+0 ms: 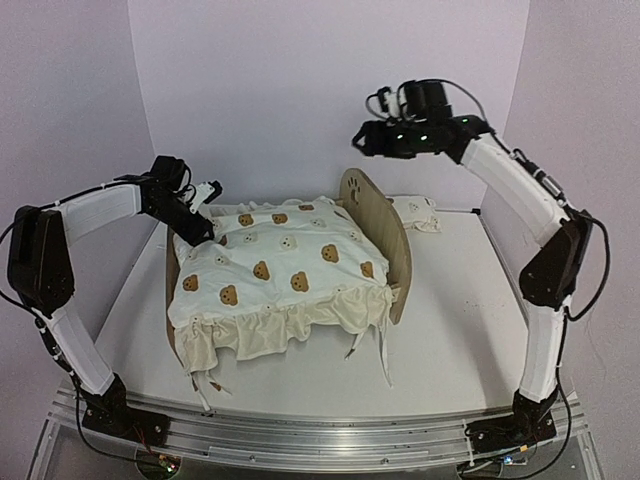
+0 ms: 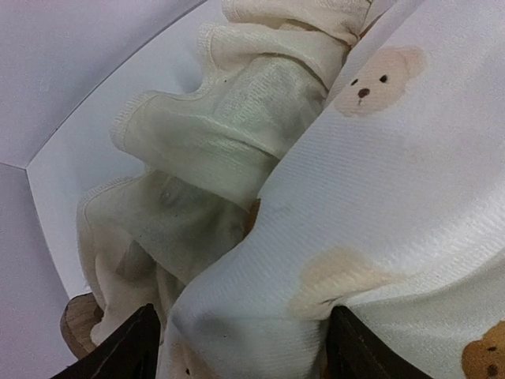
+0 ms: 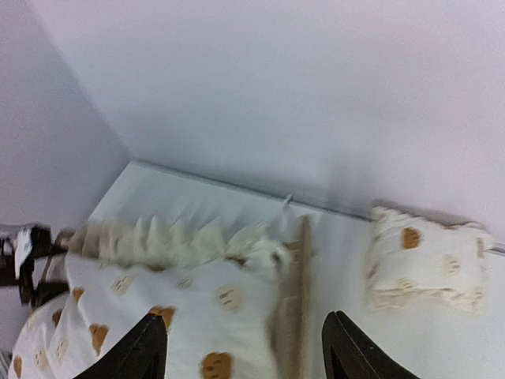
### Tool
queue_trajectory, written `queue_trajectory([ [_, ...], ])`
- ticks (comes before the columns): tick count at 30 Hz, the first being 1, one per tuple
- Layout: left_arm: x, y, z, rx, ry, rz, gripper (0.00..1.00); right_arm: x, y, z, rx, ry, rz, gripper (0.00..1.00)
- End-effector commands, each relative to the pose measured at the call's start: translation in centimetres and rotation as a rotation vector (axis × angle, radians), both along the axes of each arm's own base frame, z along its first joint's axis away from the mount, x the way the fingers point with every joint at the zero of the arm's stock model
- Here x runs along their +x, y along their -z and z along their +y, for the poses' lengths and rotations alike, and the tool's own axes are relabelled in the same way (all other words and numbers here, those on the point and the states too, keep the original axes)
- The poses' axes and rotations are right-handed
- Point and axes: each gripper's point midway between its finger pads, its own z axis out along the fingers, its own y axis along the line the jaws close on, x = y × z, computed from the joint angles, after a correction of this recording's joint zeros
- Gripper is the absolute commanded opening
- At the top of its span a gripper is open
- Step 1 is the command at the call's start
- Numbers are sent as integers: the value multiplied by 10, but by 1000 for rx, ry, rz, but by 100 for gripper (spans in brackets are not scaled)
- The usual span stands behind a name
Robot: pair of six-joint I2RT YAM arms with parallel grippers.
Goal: Set up the pet bed
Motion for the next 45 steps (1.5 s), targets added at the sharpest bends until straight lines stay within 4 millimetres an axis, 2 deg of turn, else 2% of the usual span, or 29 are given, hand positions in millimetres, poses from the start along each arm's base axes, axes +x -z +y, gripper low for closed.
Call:
queue_trajectory([
  [1,-1,-64,8,2,-12,-110,80,66,29,-133,41,278,68,71],
  [2,-7,-72,9,1,-7,-112,82,84,52,-151,29,306,96,72],
  [3,-12,-83,9,-2,1,-121,85,99,75,-160,22,316,127,72],
  [5,-23,-105,10,-8,18,-148,90,129,104,-177,38,327,144,74],
  [9,-43,-131,17,10,28,-174,95,185,164,-187,59,330,87,77],
  [12,-51,-130,30,29,7,-150,96,215,192,-186,136,326,8,79],
  [16,-49,-120,54,55,-43,-100,96,248,220,-182,278,352,-109,78],
  [19,-43,-127,66,62,-71,-99,96,257,255,-181,290,390,-135,78],
  [22,-39,-140,74,58,-91,-115,96,254,300,-163,230,391,-94,77],
  [24,-39,-148,83,60,-113,-135,96,252,323,-155,212,405,-62,75],
  [26,-42,-154,91,60,-131,-148,96,248,345,-151,212,427,-14,68],
  [27,-44,-156,94,59,-137,-153,96,245,354,-148,208,437,9,61],
  [28,-46,-156,96,58,-140,-154,96,241,362,-148,200,450,31,50],
  [31,-51,-160,96,53,-138,-166,96,234,368,-154,179,489,66,17],
  [33,-52,-166,94,38,-136,-185,96,232,351,-156,169,492,55,2],
  [35,-52,-172,91,20,-131,-201,96,232,326,-158,158,493,27,0],
  [37,-53,-176,88,2,-118,-212,96,231,287,-167,156,514,-18,0],
  [39,-52,-178,84,-14,-104,-221,96,227,266,-179,167,543,-30,0],
  [40,-52,-180,83,-21,-100,-228,96,225,245,-183,181,553,-50,0],
  [43,-52,-183,78,-47,-80,-245,96,213,212,-193,181,575,-84,0],
  [44,-53,-185,75,-57,-68,-253,96,209,193,-194,183,574,-111,0],
  [45,-54,-185,73,-63,-57,-259,96,204,187,-196,175,572,-118,0],
])
